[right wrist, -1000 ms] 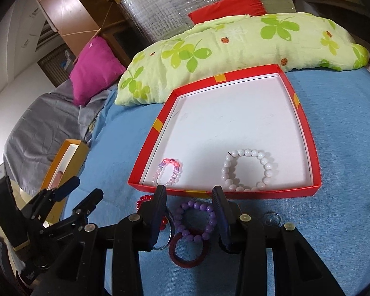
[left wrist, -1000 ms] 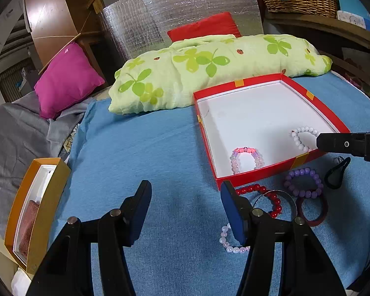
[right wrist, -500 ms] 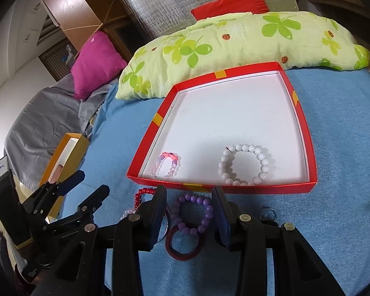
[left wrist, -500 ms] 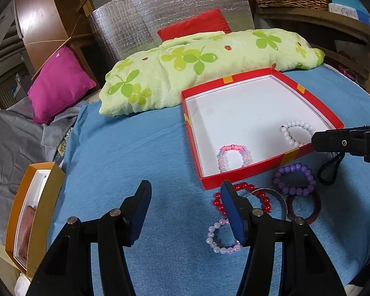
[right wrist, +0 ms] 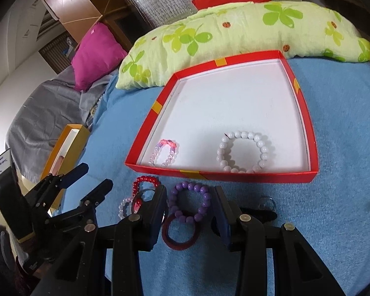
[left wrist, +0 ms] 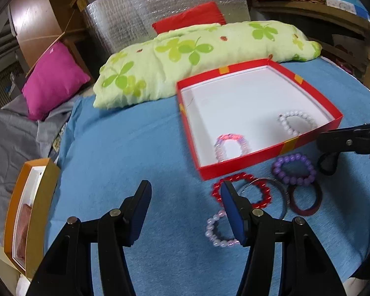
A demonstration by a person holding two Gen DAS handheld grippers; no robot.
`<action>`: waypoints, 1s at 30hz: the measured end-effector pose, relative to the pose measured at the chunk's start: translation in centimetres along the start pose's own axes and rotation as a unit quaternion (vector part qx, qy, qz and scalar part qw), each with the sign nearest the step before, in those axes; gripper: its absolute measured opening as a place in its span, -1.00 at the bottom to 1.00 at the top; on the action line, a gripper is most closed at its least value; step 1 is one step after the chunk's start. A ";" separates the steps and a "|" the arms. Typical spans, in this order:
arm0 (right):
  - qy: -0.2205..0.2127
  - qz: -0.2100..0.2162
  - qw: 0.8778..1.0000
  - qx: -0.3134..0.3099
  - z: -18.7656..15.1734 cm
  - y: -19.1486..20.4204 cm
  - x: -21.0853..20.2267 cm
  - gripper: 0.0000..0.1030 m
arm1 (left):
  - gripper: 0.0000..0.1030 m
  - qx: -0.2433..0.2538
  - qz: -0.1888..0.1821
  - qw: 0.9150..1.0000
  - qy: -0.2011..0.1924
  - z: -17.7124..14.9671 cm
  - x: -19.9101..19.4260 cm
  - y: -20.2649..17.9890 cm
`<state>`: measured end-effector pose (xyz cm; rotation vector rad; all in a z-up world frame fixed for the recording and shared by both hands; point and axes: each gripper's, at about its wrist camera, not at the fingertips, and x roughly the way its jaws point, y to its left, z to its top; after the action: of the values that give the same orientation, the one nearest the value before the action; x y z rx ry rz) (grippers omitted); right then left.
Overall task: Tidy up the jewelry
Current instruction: 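Reach the right tool to the black hair tie and grasp it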
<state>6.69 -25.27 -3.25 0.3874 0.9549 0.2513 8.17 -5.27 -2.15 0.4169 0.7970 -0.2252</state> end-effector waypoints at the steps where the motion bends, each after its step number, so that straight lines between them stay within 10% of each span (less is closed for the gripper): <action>1: 0.003 0.003 1.000 0.002 0.0 -0.2 0.1 -0.20 | 0.16 -0.002 0.001 1.000 0.004 -0.2 0.2 0.4; 30: 0.078 -0.010 0.993 -0.087 -3.6 1.4 2.7 -0.20 | 0.16 -0.001 -0.042 0.998 0.046 -2.2 1.9 1.4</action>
<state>5.18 -22.22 -6.52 0.1995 1.0812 0.3487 8.54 -3.13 -4.52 0.3938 0.9054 -0.2839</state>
